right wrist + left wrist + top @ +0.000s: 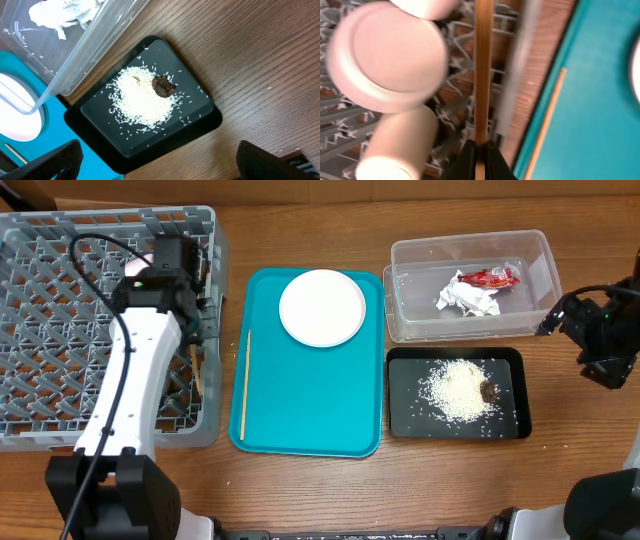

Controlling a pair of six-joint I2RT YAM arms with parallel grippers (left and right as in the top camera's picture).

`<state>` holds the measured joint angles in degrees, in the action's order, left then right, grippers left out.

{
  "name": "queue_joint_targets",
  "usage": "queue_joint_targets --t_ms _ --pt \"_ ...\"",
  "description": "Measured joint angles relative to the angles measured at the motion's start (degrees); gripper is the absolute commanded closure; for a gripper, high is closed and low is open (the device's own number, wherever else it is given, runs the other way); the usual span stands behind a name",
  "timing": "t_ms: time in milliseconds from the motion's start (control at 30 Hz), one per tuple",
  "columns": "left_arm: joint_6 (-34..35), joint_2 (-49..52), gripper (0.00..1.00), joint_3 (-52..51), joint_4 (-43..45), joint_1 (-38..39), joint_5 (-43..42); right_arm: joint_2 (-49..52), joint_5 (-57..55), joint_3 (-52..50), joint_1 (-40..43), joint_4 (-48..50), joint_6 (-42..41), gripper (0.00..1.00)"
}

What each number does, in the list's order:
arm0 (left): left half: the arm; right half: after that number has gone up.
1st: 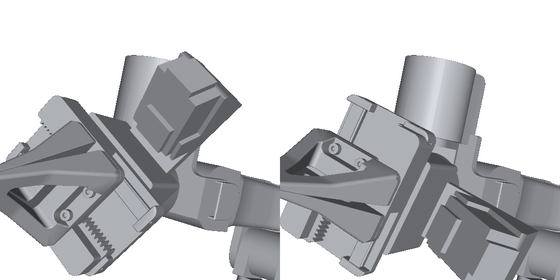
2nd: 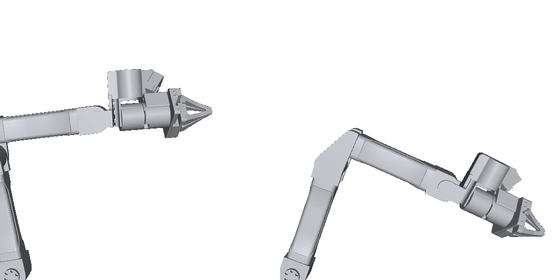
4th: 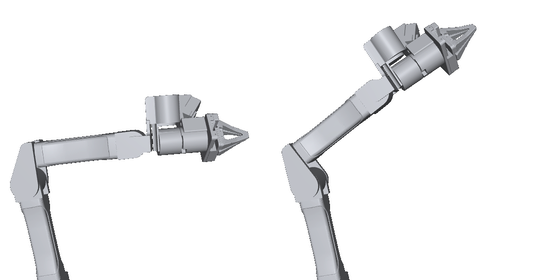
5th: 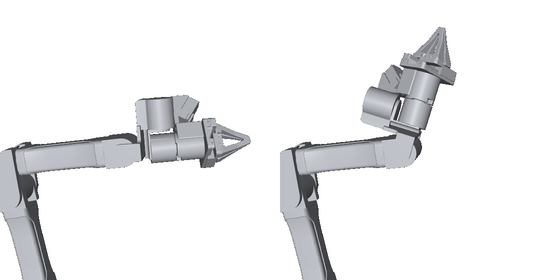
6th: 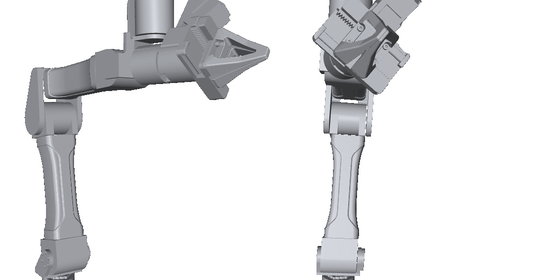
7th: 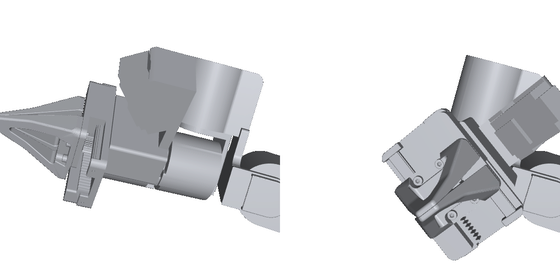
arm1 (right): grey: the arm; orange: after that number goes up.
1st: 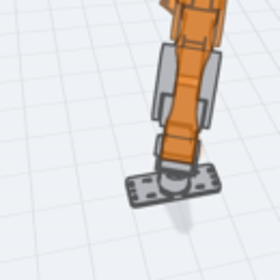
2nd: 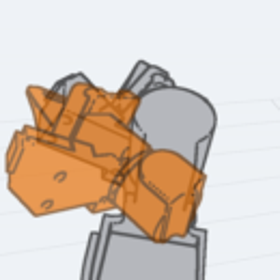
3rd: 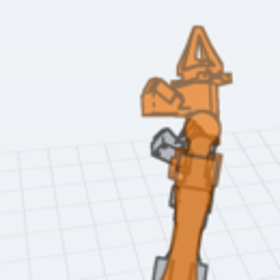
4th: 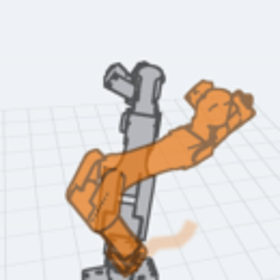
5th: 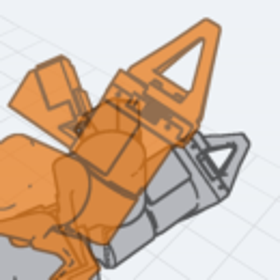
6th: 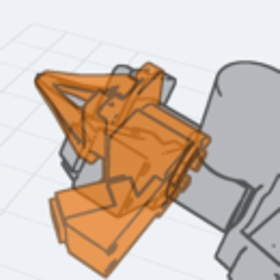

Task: Sort waste into correct bins and load items into the dishwasher
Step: 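Grasp one chopstick with the left gripper and stand it in the rack, then grasp the remaining chopstick with the left gripper and place it in the rack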

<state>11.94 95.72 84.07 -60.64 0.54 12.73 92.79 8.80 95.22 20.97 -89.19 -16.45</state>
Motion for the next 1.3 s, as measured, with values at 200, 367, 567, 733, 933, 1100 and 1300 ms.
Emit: queue_joint_targets --t_ms 200,367,567,733,933,1100,1300 --pt "-1.22 2.40 0.50 -0.02 1.22 -2.19 0.39 0.00 0.00 0.00 -0.02 -0.07 0.00 0.00" --pt "-1.42 2.47 0.41 -0.02 0.68 -1.99 -4.26 0.00 0.00 0.00 0.00 -0.22 0.00 0.00" --pt "-1.18 2.47 0.37 -0.02 -1.60 4.31 -13.86 -0.02 0.00 0.00 0.00 -0.24 -0.02 0.00" --pt "1.84 2.43 0.29 -3.58 0.11 12.15 -12.83 -0.02 0.00 0.00 -0.02 -0.22 0.00 0.00" --pt "4.70 2.45 0.23 -17.14 8.90 13.73 -11.19 -0.02 0.00 0.00 -0.02 -0.22 0.00 0.00" --pt "5.11 2.60 0.25 -24.76 15.63 13.75 -10.93 0.00 0.00 0.00 -0.02 -0.22 -0.02 0.00" --pt "5.33 2.60 0.28 -29.73 22.18 13.75 -10.80 0.00 0.02 0.00 0.00 -0.31 0.00 0.00"
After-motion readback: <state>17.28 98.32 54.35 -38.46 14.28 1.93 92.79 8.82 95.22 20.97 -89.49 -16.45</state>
